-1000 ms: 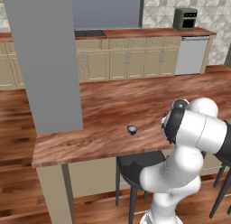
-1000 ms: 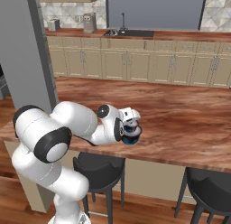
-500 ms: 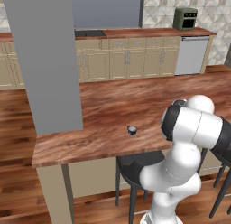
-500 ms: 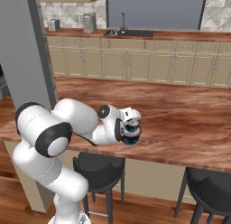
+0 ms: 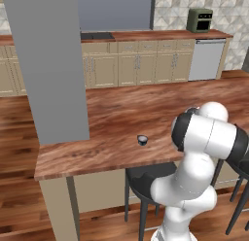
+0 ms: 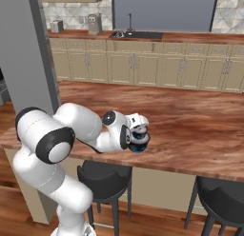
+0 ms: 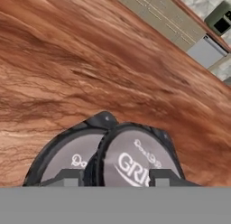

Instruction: Stack the yogurt containers by placing the smaller containers on top of the larger containers.

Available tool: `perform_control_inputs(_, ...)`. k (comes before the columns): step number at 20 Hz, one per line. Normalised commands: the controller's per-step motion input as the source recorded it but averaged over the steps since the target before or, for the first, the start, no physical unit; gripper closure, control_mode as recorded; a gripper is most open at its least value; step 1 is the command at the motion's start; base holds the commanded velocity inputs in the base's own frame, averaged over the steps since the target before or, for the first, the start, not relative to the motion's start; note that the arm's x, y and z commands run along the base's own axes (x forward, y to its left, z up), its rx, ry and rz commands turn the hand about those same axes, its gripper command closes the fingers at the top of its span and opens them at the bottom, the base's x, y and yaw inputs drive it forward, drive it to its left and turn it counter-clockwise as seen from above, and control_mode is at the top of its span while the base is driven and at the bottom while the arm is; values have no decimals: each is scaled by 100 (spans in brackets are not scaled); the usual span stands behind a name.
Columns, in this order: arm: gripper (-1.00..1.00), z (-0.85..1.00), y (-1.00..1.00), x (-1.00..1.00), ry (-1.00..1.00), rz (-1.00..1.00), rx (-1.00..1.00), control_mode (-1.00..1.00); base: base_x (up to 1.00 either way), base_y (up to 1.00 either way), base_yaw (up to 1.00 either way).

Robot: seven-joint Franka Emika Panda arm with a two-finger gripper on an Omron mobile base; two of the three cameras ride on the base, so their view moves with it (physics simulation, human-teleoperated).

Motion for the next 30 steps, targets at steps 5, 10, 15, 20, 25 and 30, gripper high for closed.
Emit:
perform_control_inputs(5, -100, 11, 0, -20, 0, 1, 5, -100, 0, 0, 0)
perform_control_inputs(10, -100, 37, 22, -35, 0, 1, 3, -100, 0, 0, 0)
perform_control_inputs(15, -100, 72, 59, -21, -4, 0, 2, -100, 0, 0, 0)
perform_control_inputs(20, -100, 95, 72, -6, -7, 2, 1, -100, 0, 0, 0)
perform_control_inputs(25, -100, 74, 63, -4, 0, 5, 3, -100, 0, 0, 0)
perform_control_inputs(30, -100, 45, 49, 0, 5, 2, 8, -100, 0, 0, 0)
